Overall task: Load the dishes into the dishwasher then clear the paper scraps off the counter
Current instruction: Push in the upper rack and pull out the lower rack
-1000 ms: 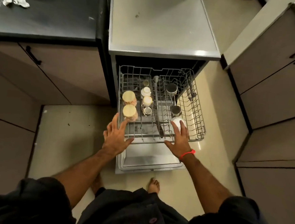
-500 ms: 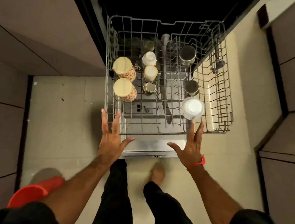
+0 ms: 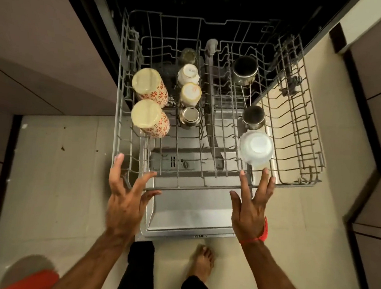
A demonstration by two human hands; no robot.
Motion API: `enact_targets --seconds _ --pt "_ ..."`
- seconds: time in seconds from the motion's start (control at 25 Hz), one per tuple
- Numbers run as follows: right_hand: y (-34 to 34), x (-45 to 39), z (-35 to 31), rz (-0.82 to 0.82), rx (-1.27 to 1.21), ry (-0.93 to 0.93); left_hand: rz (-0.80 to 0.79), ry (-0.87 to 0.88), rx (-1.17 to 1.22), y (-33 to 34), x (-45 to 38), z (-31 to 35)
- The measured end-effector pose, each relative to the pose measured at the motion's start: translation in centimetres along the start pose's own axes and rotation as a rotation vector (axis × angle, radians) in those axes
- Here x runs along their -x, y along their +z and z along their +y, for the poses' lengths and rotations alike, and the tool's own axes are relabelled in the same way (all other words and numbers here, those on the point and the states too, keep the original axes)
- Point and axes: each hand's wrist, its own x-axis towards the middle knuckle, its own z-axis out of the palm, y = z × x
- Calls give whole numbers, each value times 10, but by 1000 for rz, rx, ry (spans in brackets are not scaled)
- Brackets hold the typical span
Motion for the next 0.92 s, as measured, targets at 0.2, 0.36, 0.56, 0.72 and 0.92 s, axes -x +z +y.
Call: enact_targets --seconds 0.2,0.36,0.56,0.72,0.92 --pt "29 -74 14 16 -16 -68 46 -137 141 5 -76 -2" --pt "44 -129 30 -23 16 -180 -33 -296 215 9 -137 -6" --pt "62 -191 46 -89 58 -270 -4 -331 413 25 -196 -22" --pt "74 -232 46 -157 113 -277 54 -358 433 30 -243 -31" --pt "88 -290 47 -203 180 -322 79 -339 378 39 -303 -46"
